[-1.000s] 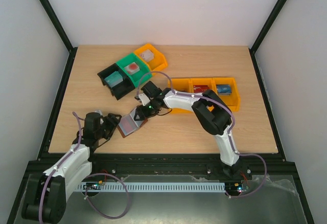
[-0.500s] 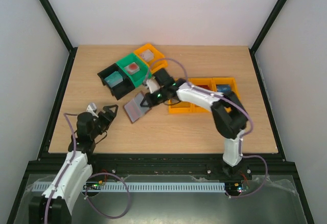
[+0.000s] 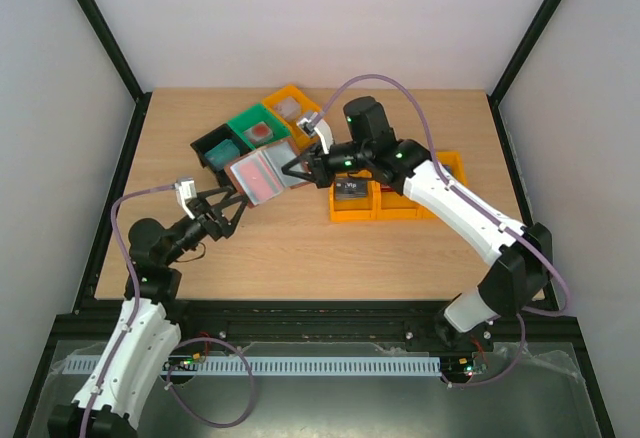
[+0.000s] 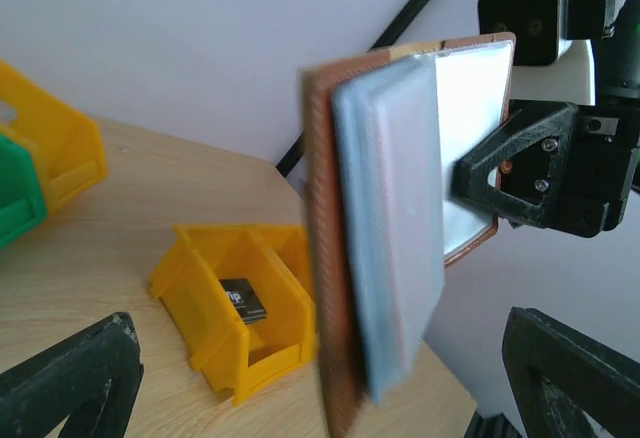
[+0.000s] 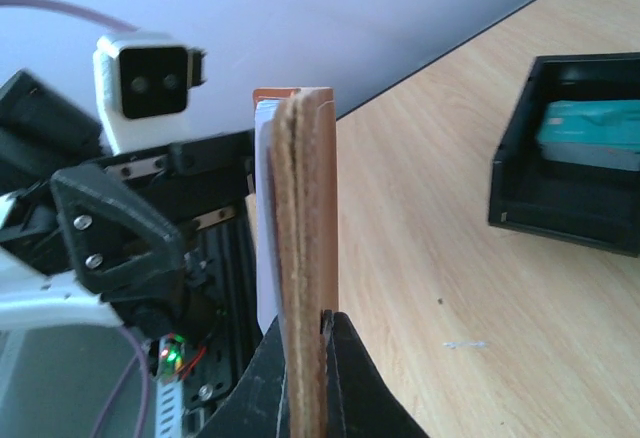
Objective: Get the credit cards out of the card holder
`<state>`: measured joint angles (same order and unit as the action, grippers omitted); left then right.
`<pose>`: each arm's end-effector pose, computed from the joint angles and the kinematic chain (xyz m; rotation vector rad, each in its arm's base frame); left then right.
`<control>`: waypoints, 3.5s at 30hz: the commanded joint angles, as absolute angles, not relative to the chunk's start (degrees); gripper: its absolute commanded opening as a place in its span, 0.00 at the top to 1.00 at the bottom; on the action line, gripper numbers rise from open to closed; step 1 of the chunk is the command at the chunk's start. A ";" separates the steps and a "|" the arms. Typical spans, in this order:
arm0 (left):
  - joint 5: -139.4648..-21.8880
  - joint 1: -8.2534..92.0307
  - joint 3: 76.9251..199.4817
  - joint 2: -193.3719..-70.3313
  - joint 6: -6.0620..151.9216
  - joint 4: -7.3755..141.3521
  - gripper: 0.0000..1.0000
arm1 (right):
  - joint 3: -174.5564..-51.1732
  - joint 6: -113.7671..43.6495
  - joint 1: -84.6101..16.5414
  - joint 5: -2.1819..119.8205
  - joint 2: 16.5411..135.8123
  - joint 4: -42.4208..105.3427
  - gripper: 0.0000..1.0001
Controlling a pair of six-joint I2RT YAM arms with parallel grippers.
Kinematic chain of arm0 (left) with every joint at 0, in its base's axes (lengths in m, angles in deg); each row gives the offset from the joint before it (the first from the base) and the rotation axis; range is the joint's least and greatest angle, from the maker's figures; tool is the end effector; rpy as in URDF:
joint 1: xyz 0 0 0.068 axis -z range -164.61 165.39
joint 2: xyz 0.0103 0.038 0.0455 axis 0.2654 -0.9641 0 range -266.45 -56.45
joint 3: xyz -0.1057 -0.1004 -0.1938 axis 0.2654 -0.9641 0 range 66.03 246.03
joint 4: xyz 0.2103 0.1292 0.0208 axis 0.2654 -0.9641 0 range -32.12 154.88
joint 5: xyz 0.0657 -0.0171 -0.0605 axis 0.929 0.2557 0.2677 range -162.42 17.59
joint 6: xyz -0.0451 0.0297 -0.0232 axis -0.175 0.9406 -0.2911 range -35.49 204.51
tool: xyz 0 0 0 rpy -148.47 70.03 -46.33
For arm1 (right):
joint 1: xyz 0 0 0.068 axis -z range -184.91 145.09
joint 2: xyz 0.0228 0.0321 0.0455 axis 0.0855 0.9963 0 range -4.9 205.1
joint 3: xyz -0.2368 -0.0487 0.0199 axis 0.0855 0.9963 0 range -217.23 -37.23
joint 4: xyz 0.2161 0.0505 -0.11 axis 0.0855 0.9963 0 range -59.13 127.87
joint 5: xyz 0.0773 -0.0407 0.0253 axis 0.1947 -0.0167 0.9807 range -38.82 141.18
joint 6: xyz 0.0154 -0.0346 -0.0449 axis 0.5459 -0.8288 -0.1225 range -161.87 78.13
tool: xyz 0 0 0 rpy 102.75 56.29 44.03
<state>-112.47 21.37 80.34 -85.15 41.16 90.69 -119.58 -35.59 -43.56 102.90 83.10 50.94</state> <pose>0.1548 -0.0437 0.2471 0.1419 1.5222 -1.1747 0.2426 0.2369 0.3395 -1.1545 1.7699 1.3908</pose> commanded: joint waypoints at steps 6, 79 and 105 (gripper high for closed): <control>-116.80 23.69 82.03 -86.24 45.54 97.99 0.12 | -112.82 -38.03 -44.69 115.10 76.84 41.52 0.98; -122.48 26.90 80.36 -86.40 39.51 103.35 0.96 | -115.09 -50.16 -63.69 62.23 86.88 44.04 0.94; -128.21 25.46 82.52 -84.83 45.20 98.83 0.46 | -108.42 -41.76 -50.91 96.59 78.49 34.65 0.98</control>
<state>-122.28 25.43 79.38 -86.20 41.11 98.64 -109.50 -43.94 -54.05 92.41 81.00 40.25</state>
